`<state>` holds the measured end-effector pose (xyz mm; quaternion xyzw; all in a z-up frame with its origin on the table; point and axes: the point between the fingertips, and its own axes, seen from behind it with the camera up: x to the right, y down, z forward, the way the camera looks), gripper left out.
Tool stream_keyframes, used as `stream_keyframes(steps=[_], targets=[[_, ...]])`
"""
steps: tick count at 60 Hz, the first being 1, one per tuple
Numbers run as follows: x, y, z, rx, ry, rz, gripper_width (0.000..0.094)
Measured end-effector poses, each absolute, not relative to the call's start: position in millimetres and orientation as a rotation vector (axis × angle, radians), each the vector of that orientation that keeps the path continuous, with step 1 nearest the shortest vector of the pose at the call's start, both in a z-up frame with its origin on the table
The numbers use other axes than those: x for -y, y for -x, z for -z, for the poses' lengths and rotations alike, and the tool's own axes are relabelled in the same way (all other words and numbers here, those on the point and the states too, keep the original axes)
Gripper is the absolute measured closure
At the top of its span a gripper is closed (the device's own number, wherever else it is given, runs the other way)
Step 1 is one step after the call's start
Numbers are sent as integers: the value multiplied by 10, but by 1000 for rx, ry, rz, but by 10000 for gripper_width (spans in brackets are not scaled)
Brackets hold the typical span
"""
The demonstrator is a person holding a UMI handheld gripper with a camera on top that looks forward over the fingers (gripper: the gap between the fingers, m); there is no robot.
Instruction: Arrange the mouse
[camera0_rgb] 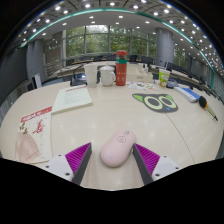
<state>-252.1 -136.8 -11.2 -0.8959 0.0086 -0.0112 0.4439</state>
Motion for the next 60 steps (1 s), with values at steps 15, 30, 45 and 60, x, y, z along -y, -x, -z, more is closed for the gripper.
stream_keyframes(steps=[15,30,45,60], targets=[[1049,2602,137,16,2234,37,422],[980,2649,106,92,2266,24,607],[487,2273,-836,91,2123,-30,611],[-548,1102,-1373,81,2033,-18,613]])
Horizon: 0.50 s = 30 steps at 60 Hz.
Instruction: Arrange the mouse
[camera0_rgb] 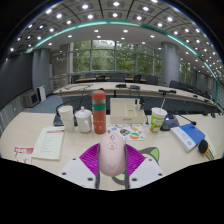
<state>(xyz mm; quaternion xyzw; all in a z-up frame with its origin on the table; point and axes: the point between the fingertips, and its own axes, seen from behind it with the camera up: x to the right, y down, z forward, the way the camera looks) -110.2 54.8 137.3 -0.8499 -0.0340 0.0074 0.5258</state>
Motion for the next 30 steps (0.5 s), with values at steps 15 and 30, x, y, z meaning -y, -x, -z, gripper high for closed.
stream_keyframes(steps=[15,30], targets=[[-919,374,-314,92,2188,-25,613],[-871,250,68,83,2242,-68,392]])
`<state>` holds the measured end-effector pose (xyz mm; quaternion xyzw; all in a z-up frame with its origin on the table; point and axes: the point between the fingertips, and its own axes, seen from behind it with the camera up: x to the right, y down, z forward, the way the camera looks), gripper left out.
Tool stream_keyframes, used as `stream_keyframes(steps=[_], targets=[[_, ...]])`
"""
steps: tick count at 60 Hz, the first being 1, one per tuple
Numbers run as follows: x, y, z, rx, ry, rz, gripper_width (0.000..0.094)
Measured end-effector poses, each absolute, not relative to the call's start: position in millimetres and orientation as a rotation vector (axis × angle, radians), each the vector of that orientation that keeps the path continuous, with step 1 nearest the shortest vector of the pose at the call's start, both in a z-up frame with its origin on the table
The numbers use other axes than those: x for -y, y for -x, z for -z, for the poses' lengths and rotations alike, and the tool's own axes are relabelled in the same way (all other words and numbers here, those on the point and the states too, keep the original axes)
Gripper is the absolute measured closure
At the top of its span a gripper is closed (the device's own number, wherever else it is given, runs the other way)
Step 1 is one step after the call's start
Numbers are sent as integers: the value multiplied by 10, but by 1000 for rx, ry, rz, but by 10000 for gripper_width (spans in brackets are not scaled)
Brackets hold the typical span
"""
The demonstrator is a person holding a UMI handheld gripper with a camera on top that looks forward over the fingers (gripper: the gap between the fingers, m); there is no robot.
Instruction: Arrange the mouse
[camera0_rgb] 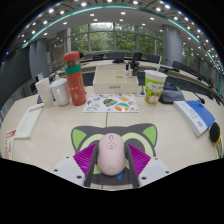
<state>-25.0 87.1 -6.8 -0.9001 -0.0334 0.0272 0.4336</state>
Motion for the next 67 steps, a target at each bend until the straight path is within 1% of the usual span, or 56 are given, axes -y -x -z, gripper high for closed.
stream_keyframes(steps=[2,4,5,8,13,18,28,35,42,50,59,67], targets=[[-844,233,35,79,2249,-58,272],[-810,233,-10,76,2246,-61,126],[-788,233,-44,72,2243,-63,67],[-699,222,-181,54,2234,-60,88],[-484,215,-478,39,2210,-38,80],[-122,257,-828,50,2185,-3,82],[903,429,-1515,89,2134,68,85],[1691,572,-1863,88,2115,85,79],[2324,687,-2047,81,2114,91,81],[2771,767,-2143,73,2113,80,81],[2969,762,-2245,63,2093,93,81],[3041,792,-2259,45,2088,66,80]])
